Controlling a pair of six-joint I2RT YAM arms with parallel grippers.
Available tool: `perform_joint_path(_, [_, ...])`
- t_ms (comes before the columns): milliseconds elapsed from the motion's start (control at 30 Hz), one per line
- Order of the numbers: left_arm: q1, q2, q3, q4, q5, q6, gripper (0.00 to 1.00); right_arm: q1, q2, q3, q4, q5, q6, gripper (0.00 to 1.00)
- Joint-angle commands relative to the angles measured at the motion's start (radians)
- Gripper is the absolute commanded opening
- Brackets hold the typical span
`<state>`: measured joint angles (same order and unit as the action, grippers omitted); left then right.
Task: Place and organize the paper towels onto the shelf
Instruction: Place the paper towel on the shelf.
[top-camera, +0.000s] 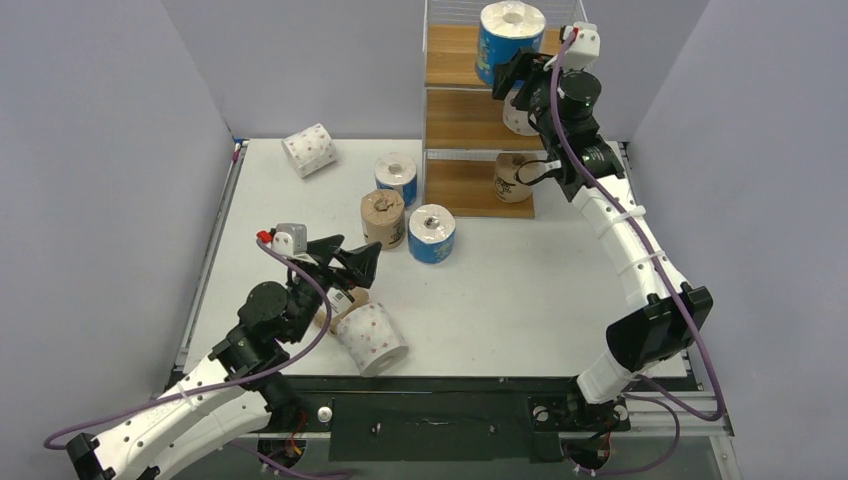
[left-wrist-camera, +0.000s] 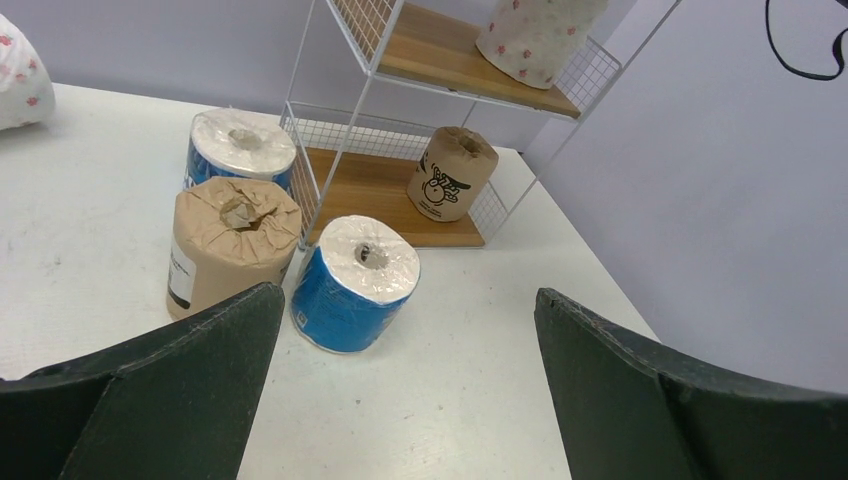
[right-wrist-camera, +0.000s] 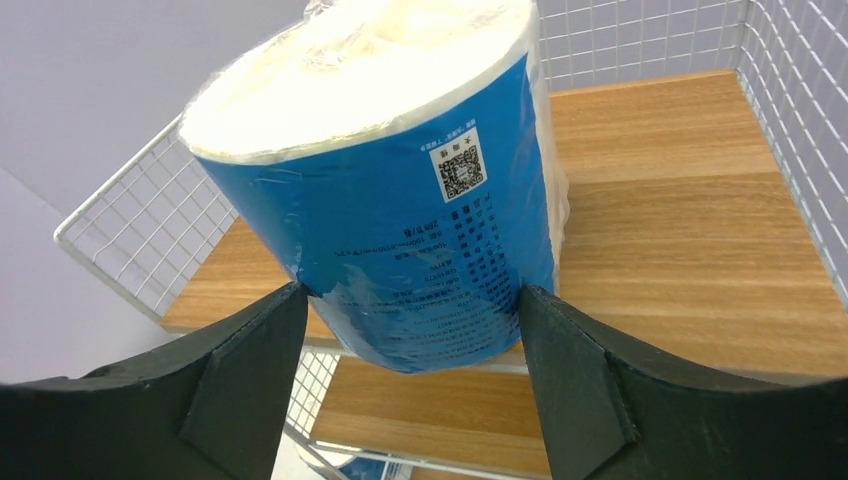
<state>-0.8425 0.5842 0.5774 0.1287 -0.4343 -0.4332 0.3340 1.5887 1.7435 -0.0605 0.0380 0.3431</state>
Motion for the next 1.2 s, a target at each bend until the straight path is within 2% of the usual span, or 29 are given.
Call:
perform_joint_path(0, [0.003,-0.016,0.006,-0.012,0.046,0.008,0.96,0.002,0.052,0.076,-0.008,-0.021,-0.019,0.72])
perform_joint_path(767, [0.002,-0.009,-0.055,-0.001,0.076,-0.034,0.96,0.044,0.228,0.260,-0.013,-0.080,0.001,0.71])
perform_joint_path(1033, [0.003,0.011,-0.054,0.009,0.089,-0.040,0.96,0.036,0.132,0.196,0.019,-0.108,0.026,0.72])
perform_joint_path(1167, [0.003,0.011,-0.049,0.011,0.083,-0.060,0.96,-0.004,0.055,0.136,0.081,-0.150,0.117,0.73])
